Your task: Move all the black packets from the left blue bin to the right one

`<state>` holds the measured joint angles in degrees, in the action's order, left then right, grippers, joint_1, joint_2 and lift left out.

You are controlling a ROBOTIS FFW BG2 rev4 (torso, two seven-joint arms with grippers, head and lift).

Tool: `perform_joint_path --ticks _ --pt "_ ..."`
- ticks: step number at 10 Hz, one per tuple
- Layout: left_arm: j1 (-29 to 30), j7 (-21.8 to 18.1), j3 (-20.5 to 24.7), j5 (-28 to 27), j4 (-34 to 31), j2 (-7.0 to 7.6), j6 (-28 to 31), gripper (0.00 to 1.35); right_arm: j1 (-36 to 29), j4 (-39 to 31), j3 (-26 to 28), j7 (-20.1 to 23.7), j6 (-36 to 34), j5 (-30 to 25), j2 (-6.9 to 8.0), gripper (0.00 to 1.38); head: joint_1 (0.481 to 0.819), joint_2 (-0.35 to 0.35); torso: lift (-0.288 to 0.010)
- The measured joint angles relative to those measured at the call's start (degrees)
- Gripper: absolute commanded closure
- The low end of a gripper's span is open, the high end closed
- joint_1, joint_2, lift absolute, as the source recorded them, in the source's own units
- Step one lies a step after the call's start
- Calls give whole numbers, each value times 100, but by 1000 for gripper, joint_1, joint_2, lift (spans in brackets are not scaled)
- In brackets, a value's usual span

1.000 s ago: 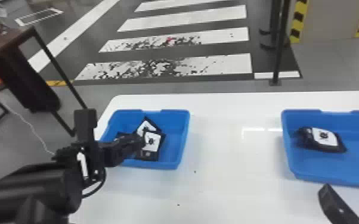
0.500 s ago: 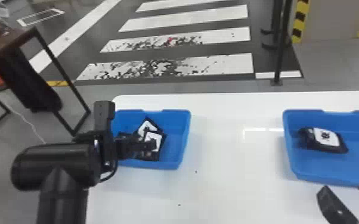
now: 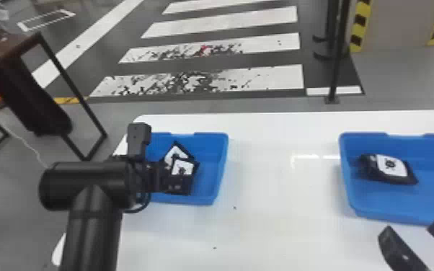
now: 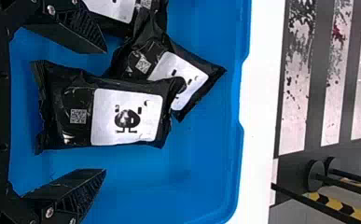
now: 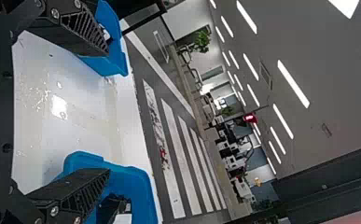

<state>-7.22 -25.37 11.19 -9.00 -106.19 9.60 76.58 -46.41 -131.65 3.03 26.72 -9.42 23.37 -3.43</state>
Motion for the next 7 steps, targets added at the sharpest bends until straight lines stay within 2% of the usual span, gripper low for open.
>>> perform_joint_path --ticks 2,3,5,6,7 --pt "-188 35 -39 -25 393 -11 -35 170 19 29 -2 16 -18 11 0 147 695 275 -140" --pt "-264 42 -55 -35 555 -11 -69 277 27 43 -2 18 -26 18 0 147 695 275 -140" --pt "-370 42 -61 -42 843 -11 -118 708 29 52 -4 27 -41 24 0 147 695 276 -140" --pt "-428 40 -68 -38 995 -10 -118 972 34 56 -3 32 -47 27 0 147 695 276 -140" --pt "-449 22 -81 -33 1078 0 -141 1136 41 61 -2 36 -54 29 0 147 695 276 -140"
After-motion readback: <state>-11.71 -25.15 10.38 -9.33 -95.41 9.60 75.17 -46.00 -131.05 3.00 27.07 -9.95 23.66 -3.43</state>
